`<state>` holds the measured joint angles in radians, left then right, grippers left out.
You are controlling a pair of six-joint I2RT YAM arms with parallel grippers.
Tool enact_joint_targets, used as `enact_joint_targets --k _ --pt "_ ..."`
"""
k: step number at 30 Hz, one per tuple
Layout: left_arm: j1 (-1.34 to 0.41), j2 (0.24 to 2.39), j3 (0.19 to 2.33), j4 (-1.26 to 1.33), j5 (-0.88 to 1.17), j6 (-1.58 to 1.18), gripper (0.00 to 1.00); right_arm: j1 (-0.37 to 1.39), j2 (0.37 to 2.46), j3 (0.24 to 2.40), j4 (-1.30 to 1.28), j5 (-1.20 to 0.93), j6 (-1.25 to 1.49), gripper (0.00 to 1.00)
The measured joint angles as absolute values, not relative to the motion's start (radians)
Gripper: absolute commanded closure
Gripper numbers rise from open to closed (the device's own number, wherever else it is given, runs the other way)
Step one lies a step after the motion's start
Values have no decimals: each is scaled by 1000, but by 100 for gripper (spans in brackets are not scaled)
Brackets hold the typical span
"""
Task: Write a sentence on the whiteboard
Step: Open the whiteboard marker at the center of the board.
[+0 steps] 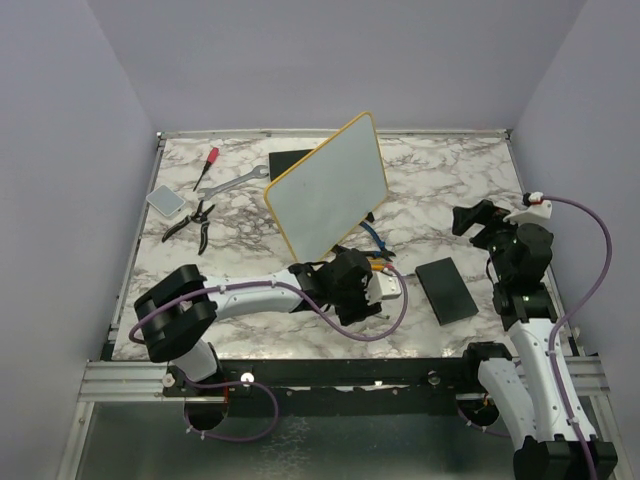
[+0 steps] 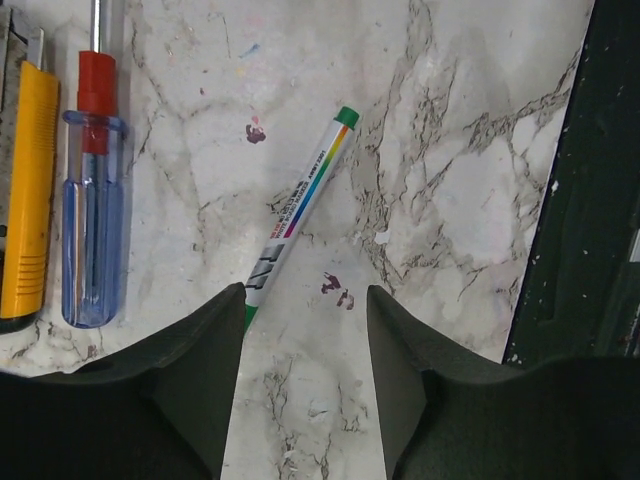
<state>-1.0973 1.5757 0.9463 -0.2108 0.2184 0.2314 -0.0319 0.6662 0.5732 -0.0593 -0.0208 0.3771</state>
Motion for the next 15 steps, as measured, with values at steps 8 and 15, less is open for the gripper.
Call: enact_joint_targets --k 8,15 --pt "-1101 1653 915 -141 184 248 50 -32 625 605 -72 -21 385 2" --pt "-1102 1691 899 -105 141 250 64 -32 617 605 -73 -21 392 2"
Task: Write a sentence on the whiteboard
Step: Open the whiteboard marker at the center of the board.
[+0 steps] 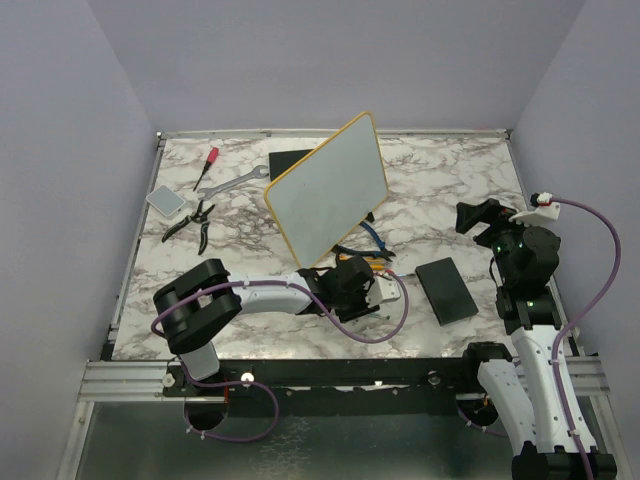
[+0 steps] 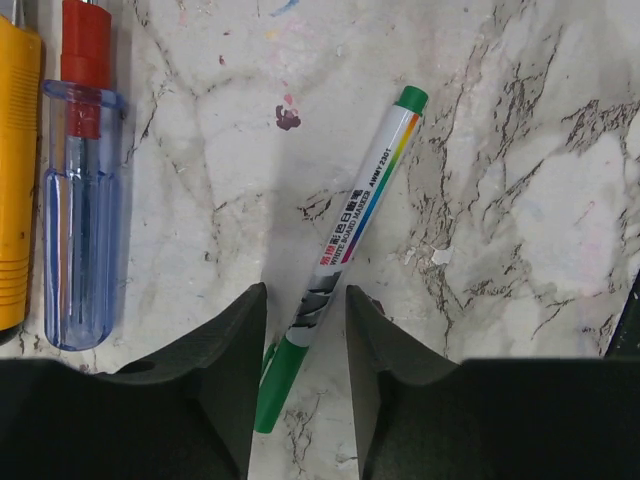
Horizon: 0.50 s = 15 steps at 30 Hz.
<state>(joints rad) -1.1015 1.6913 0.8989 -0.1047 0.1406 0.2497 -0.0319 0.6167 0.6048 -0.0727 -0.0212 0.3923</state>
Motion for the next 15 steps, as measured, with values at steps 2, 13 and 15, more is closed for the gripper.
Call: enact_joint_targets --k 2,13,15 --pt "-1102 1694 899 -94 134 249 67 -32 617 605 -73 -21 392 2" --pt "-1116 1689 871 -44 128 241 82 -32 614 605 -73 -22 392 2" --pt "-1121 1688 869 -43 126 236 90 -32 613 605 -73 -22 393 0"
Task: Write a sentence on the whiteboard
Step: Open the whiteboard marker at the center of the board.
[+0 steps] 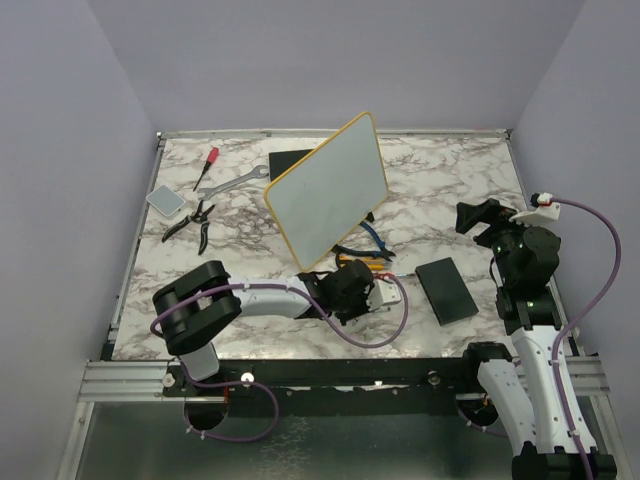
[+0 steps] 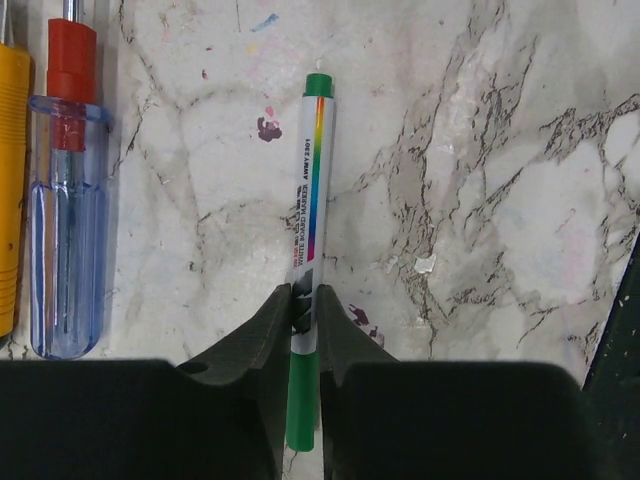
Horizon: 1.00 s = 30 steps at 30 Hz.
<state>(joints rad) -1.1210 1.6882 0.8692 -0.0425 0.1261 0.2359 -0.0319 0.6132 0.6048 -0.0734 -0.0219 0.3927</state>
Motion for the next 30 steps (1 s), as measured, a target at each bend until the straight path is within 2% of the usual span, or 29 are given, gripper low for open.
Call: enact_joint_targets --k 3,8,16,22,26,30 --pt "-1131 1687 869 -45 123 222 100 -32 614 605 -73 -22 393 0" --pt "-1145 1637 826 -61 114 185 100 -32 625 605 -73 -33 402 0" --pt "-1139 1433 769 -107 66 142 100 -32 714 587 -53 -105 454 0" --pt "-1090 1290 769 -108 64 139 100 -32 889 606 -96 -308 488 1" --pt "-1061 1225 769 -125 77 141 100 -32 981 621 -124 -538 500 1" --pt "-1047 1171 769 -161 112 150 100 -25 1044 621 -133 -771 508 7"
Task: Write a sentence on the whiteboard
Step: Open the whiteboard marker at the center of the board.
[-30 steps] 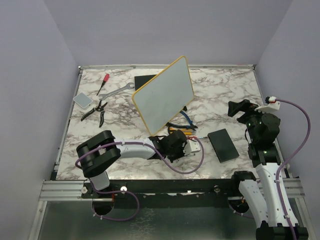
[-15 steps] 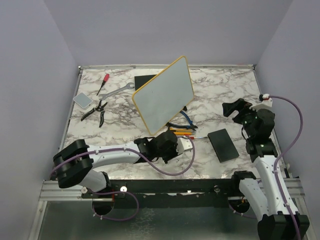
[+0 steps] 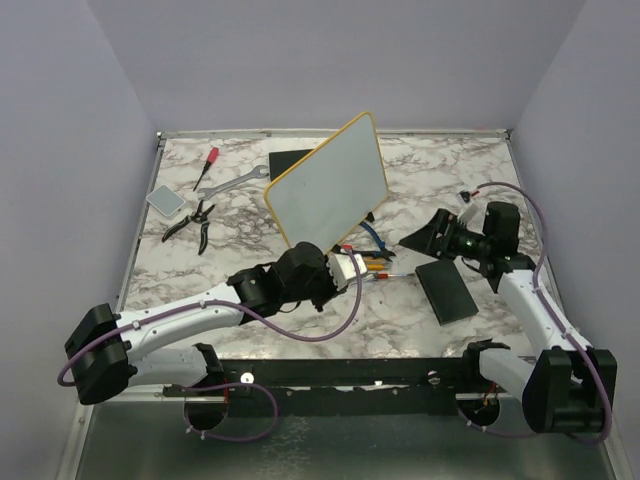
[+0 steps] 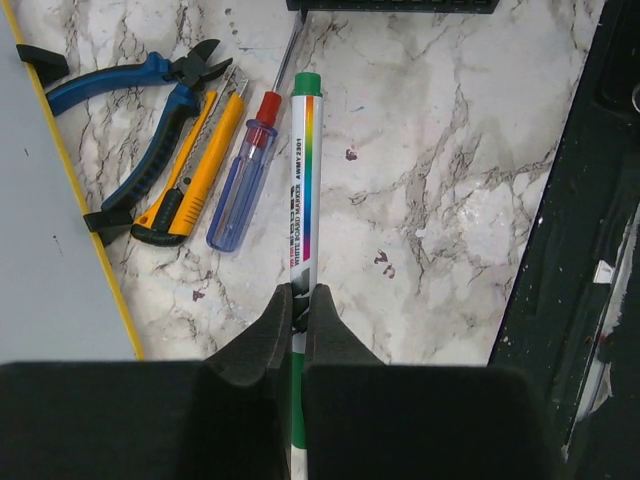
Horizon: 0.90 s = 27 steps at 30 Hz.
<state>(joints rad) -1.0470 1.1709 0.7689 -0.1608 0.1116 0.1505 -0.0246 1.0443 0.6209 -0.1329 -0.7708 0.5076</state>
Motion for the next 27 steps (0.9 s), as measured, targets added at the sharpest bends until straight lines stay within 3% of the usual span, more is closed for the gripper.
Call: enact_joint_targets --k 8,13,27 --pt "-1041 1146 769 -186 173 159 100 232 1121 634 -223 -930 478 24" --pt "-1041 1139 769 -193 213 159 100 275 1152 662 -224 -966 473 37" --pt "-1041 1140 769 -205 224 159 100 405 1228 695 -217 -1050 459 50"
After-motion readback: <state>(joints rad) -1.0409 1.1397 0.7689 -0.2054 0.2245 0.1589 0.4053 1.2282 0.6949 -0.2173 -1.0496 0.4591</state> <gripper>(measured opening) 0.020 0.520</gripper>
